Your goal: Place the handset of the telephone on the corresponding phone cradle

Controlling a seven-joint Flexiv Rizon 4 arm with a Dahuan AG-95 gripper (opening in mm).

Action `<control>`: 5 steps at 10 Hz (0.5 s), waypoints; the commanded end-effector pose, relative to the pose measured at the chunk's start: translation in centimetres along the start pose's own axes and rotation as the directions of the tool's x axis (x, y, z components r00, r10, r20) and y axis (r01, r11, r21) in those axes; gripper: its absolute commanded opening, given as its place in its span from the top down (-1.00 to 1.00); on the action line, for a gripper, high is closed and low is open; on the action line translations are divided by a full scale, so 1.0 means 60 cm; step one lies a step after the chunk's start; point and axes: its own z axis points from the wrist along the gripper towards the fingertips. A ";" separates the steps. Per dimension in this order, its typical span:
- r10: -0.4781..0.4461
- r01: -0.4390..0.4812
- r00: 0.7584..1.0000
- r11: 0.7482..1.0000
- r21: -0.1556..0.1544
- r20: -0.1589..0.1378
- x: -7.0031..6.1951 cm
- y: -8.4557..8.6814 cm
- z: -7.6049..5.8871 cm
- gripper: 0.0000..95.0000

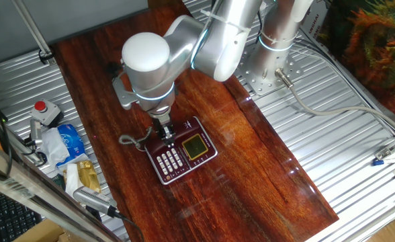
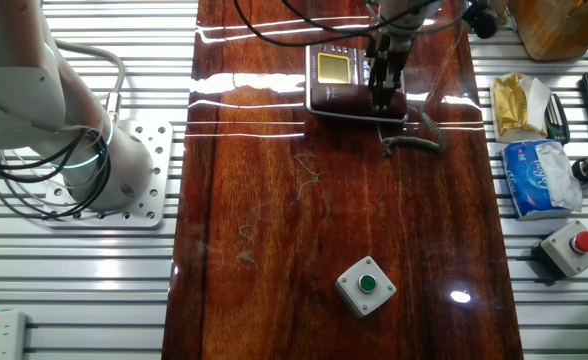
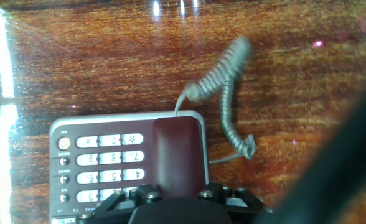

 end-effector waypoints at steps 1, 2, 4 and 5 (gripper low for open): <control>-0.006 0.006 1.000 1.000 -0.001 -0.015 0.000 -0.001 0.000 -0.60; -0.039 0.039 0.999 0.999 0.000 -0.027 0.002 -0.008 -0.004 -0.60; -0.092 0.092 0.995 0.996 -0.010 -0.034 0.006 -0.022 -0.018 -0.60; -0.113 0.112 0.993 0.994 -0.014 -0.041 0.007 -0.026 -0.031 -0.60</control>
